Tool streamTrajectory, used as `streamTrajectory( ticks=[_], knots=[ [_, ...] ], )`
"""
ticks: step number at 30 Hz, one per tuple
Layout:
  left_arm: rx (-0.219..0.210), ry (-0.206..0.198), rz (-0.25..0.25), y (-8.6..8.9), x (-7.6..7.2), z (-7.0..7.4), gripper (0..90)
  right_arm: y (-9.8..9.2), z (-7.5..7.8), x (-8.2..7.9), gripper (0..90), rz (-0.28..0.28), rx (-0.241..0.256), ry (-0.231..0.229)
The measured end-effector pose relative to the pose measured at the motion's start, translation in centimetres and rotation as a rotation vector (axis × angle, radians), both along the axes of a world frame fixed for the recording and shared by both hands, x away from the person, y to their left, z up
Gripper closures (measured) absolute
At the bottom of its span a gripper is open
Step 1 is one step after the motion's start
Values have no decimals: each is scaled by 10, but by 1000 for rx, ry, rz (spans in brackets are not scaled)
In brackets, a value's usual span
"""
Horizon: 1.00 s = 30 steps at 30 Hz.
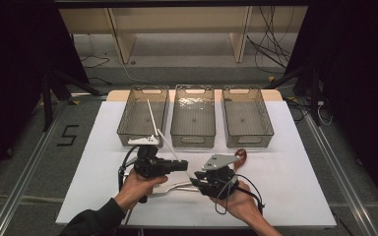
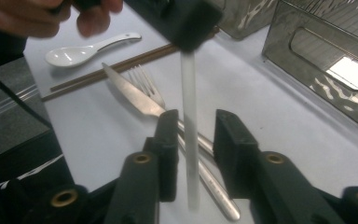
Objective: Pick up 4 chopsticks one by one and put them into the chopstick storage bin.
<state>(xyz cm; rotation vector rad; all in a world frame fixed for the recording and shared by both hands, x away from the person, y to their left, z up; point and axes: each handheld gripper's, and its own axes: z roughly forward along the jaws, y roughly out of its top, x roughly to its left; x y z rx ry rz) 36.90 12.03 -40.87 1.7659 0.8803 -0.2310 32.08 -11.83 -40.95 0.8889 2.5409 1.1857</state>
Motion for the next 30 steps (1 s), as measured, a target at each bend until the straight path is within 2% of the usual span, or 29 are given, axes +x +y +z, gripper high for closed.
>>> streamTrajectory(
  ticks=[5,9,13,21,30],
  knots=[
    [9,-12,37,13,9,9,840,-16,2,3,567,-10,-13,26],
    [65,-43,69,26,18,17,840,-26,1,8,463,-41,-44,55],
    [71,-48,110,41,28,25,839,-33,1,9,399,-69,-53,72],
    [67,-55,188,67,54,46,839,-44,0,7,370,-96,-50,88],
    [117,-54,255,90,87,66,838,-50,2,3,335,-112,-27,87]
  ],
)
